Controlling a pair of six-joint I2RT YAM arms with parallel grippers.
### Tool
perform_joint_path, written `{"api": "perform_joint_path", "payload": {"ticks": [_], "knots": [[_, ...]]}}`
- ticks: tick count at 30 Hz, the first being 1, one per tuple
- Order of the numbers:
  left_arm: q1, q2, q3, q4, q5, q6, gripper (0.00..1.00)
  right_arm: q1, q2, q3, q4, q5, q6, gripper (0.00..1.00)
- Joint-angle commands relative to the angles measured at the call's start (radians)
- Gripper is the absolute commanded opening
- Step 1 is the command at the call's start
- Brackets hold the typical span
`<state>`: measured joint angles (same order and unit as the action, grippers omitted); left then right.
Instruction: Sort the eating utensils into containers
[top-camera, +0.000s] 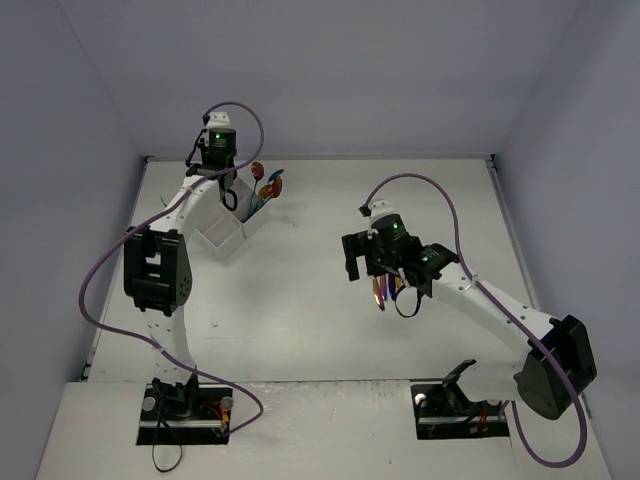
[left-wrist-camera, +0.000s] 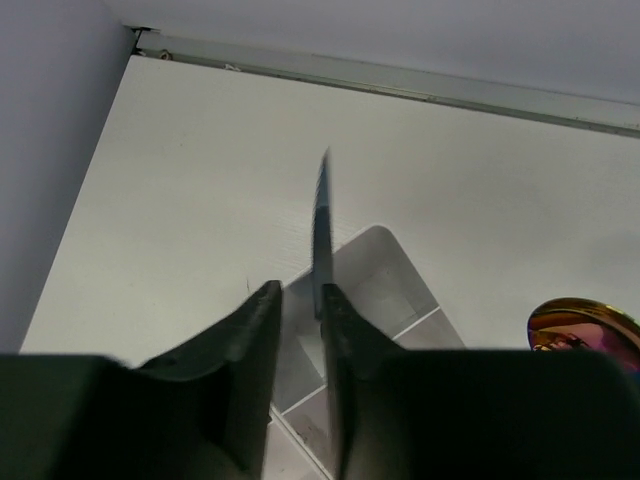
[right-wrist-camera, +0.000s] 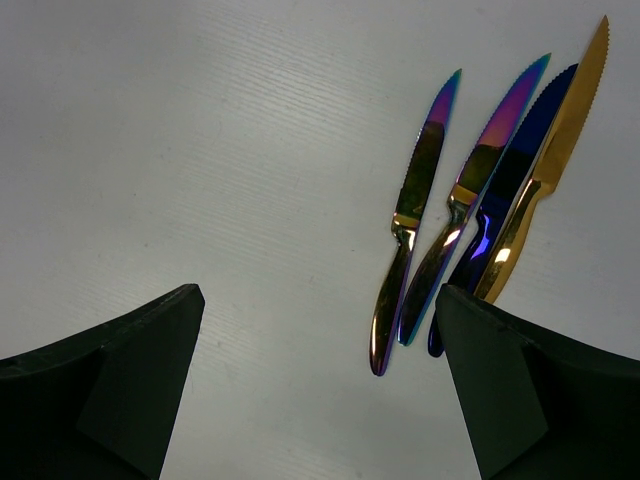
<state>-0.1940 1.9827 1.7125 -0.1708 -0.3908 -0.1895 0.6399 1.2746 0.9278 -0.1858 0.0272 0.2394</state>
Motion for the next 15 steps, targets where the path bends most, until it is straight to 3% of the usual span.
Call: {"api": "perform_joint_path", "payload": {"ticks": [1, 9, 15], "knots": [[0.013, -0.114, -0.006, 0.065, -0.007, -0.025, 0.27, -0.008, 0.012, -0.002, 0.014, 0.046, 0.041, 1.00], [0.011, -0.267, -0.043, 0.041, 0.072, -0.070, 0.56, -0.009, 0.069, -0.012, -0.001, 0.102, 0.099, 0.98], [0.011, -0.429, -0.102, -0.041, 0.152, -0.125, 0.62, -0.015, 0.138, -0.016, -0.006, 0.131, 0.136, 0.91]]}}
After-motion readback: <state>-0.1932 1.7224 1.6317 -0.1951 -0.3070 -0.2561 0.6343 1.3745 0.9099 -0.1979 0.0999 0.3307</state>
